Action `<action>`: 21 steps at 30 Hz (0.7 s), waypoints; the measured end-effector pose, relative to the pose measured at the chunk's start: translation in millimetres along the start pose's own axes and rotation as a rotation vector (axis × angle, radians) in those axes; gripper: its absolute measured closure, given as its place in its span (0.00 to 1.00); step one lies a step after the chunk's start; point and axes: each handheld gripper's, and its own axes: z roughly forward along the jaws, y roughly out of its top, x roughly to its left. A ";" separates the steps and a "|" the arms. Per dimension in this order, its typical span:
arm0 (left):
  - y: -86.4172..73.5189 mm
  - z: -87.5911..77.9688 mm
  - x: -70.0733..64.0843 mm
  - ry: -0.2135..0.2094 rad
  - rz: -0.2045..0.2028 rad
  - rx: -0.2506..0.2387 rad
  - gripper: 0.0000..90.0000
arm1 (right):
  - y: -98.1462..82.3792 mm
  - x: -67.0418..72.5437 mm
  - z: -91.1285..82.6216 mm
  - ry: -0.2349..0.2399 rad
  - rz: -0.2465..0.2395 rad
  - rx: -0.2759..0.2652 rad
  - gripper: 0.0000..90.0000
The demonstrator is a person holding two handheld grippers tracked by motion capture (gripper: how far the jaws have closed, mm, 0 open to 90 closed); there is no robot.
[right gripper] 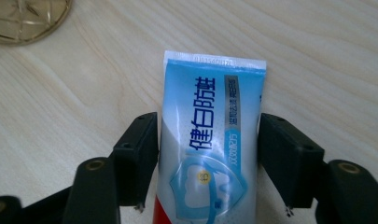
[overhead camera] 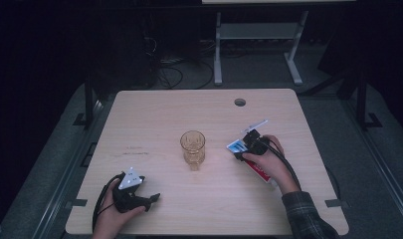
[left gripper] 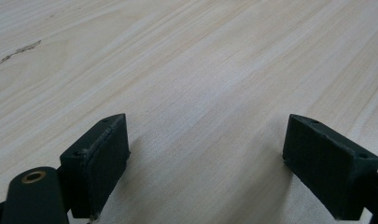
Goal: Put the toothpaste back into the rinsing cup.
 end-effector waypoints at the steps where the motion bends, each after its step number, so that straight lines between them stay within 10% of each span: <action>1: 0.0 -0.1 -0.1 0.001 0.001 0.001 0.15 | -0.2 0.3 0.7 -0.005 -0.005 0.007 0.44; 21: -0.1 -0.2 -0.3 -0.001 0.003 0.001 0.15 | 3.1 6.3 -0.8 -0.039 -0.017 0.045 0.58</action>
